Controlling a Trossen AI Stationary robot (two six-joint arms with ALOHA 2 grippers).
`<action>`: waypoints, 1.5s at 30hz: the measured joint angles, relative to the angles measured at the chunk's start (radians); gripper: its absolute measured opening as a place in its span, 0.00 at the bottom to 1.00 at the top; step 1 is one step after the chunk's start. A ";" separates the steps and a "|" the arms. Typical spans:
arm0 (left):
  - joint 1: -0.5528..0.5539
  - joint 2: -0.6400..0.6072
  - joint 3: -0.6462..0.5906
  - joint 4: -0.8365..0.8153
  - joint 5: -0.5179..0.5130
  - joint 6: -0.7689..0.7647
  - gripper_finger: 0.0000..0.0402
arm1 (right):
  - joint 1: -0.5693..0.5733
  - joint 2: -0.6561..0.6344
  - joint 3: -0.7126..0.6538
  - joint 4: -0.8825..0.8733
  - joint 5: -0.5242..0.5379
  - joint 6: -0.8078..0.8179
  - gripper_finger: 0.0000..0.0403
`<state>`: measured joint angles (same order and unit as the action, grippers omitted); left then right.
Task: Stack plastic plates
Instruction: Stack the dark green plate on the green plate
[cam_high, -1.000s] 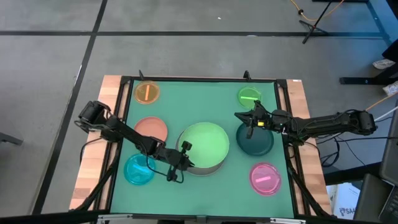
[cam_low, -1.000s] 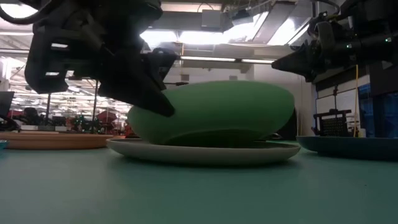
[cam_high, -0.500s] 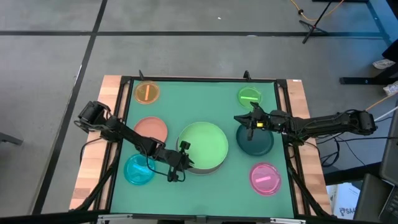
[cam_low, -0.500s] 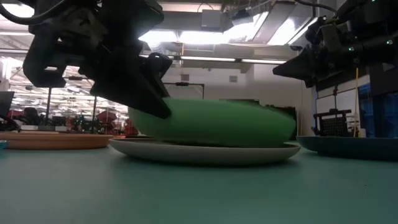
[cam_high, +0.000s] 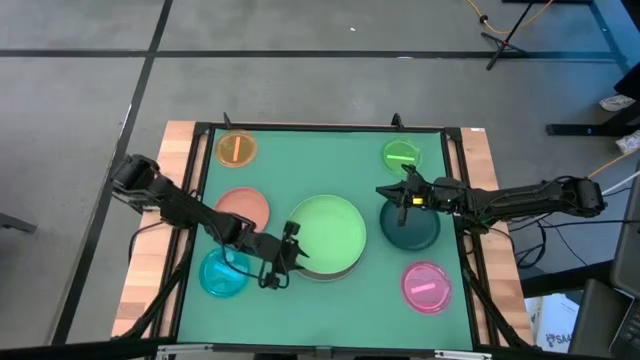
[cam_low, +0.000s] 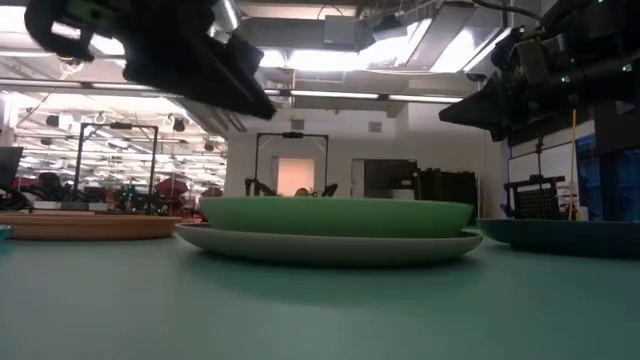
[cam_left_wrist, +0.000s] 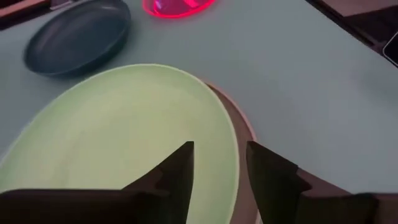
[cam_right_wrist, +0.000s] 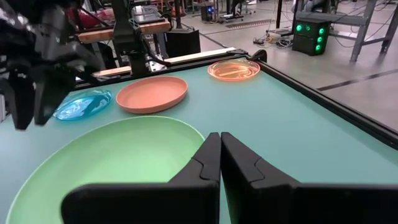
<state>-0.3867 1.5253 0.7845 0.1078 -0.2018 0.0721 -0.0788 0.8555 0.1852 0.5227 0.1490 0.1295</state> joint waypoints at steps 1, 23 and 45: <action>0.000 -0.017 0.000 -0.021 -0.014 -0.014 0.35 | 0.000 0.000 0.000 -0.001 0.000 0.000 0.01; -0.006 -0.236 0.000 -0.608 -0.263 -0.482 0.35 | 0.000 0.000 0.000 -0.002 0.058 -0.001 0.01; 0.060 -0.214 -0.043 -0.681 -0.273 -0.632 0.35 | 0.001 0.031 0.098 -0.184 0.068 0.103 0.01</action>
<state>-0.3263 1.3109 0.7410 -0.5730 -0.4746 -0.5602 -0.0780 0.8867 0.2830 0.3384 0.2170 0.2330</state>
